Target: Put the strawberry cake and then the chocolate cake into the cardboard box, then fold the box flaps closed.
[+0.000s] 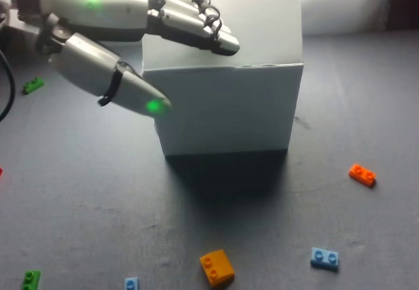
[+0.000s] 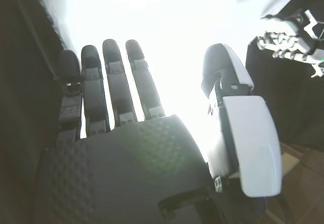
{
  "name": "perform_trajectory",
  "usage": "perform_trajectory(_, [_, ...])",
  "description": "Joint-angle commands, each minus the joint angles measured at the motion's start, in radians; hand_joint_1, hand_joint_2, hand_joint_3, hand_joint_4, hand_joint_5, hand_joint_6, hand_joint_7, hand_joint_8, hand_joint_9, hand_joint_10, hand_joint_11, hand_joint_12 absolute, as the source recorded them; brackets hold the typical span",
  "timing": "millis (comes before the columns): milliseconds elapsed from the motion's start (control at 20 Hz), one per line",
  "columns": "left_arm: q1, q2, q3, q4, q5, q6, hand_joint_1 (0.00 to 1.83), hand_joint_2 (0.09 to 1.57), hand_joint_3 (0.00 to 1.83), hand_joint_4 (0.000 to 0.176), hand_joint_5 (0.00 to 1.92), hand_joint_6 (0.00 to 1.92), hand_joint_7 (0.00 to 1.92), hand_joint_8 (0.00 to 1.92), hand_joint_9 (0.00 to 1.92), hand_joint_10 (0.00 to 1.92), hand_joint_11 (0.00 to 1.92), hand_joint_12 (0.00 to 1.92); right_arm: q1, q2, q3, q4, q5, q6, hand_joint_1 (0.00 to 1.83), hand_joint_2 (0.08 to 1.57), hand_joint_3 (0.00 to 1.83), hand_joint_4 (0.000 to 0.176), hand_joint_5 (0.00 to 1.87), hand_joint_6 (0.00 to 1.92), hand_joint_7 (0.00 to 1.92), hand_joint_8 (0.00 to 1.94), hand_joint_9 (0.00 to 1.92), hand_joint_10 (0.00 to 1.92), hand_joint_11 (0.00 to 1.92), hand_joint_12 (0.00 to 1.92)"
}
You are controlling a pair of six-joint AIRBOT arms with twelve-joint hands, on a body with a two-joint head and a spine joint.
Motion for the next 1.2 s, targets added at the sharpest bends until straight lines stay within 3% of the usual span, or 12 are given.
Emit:
perform_trajectory(0, [-0.007,0.002,0.006,-0.094,0.049,0.023,0.00,1.19,0.01,0.000,0.23,0.00,0.30,0.00,0.30,0.00,0.00,0.86,0.013,0.013,0.005,-0.001,0.115,0.007,0.00,1.30,0.00,0.000,0.28,0.01,0.29,0.00,0.27,0.01,0.00,0.79])
perform_trajectory(400, [0.046,-0.069,0.081,-0.029,0.189,0.007,0.00,1.19,0.00,0.000,0.24,0.00,0.30,0.00,0.31,0.00,0.00,0.88,0.013,0.013,0.005,-0.001,0.114,0.006,0.00,1.28,0.00,0.000,0.27,0.00,0.30,0.00,0.26,0.00,0.00,0.79])
perform_trajectory(750, [0.067,-0.075,0.087,-0.008,0.168,-0.019,0.00,1.19,0.00,0.000,0.23,0.00,0.30,0.00,0.31,0.00,0.00,0.89,0.013,0.013,0.005,-0.002,0.113,0.006,0.00,1.28,0.00,0.000,0.29,0.01,0.29,0.01,0.28,0.01,0.00,0.81])
perform_trajectory(1150, [-0.021,-0.052,0.121,-0.005,0.136,-0.010,0.00,1.19,0.00,0.000,0.25,0.01,0.31,0.01,0.31,0.00,0.00,0.88,0.013,0.013,0.005,-0.002,0.108,0.006,0.00,1.28,0.00,0.000,0.23,0.00,0.25,0.00,0.22,0.00,0.00,0.72])
